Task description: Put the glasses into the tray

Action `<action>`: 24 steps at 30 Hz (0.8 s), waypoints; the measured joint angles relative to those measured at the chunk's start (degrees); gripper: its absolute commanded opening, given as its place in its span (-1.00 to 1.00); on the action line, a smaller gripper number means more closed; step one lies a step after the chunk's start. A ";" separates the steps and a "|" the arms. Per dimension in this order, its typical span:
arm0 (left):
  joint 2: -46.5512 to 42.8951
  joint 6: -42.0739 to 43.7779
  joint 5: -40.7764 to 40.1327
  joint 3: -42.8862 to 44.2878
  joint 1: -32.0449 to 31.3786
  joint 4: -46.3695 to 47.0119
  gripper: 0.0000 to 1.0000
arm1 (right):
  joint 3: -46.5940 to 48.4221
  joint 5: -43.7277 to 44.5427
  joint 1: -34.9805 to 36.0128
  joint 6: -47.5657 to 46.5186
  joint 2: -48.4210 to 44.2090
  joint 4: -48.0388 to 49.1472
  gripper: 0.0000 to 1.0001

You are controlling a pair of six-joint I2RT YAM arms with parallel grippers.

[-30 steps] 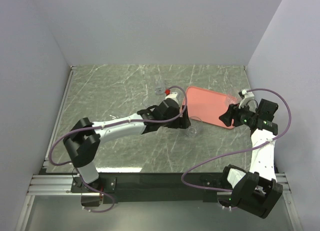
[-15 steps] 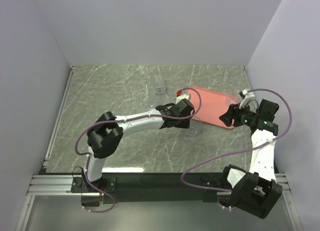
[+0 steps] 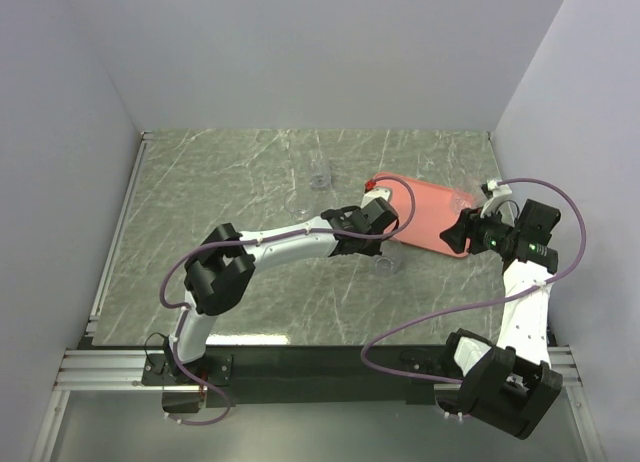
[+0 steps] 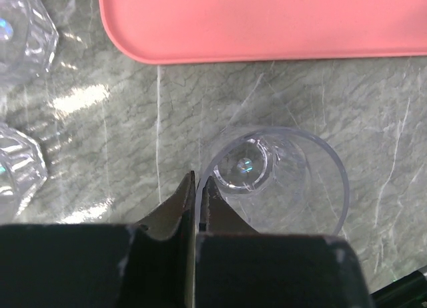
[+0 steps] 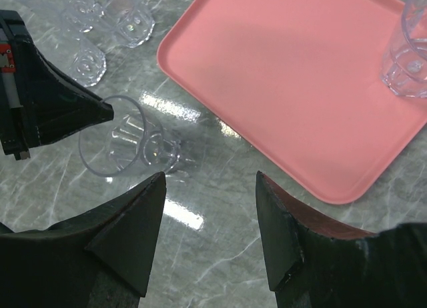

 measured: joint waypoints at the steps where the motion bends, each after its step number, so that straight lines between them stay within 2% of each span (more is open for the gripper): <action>1: 0.00 0.50 -0.04 0.22 0.04 -0.02 -0.99 | 0.00 -0.04 -0.09 -0.02 0.00 -0.02 0.26; 9: 0.66 3.19 1.31 8.44 2.71 -1.44 -0.99 | 0.00 -0.39 -0.50 -0.17 -0.02 -0.20 0.26; 17: 7.93 5.07 2.23 21.29 7.21 -1.73 -0.99 | 0.00 -1.31 -0.94 -0.17 -0.33 -0.37 0.26; 24: 13.18 6.16 3.87 24.20 11.21 -1.14 -0.99 | 0.00 -2.29 -1.11 -0.17 -0.39 -0.42 0.26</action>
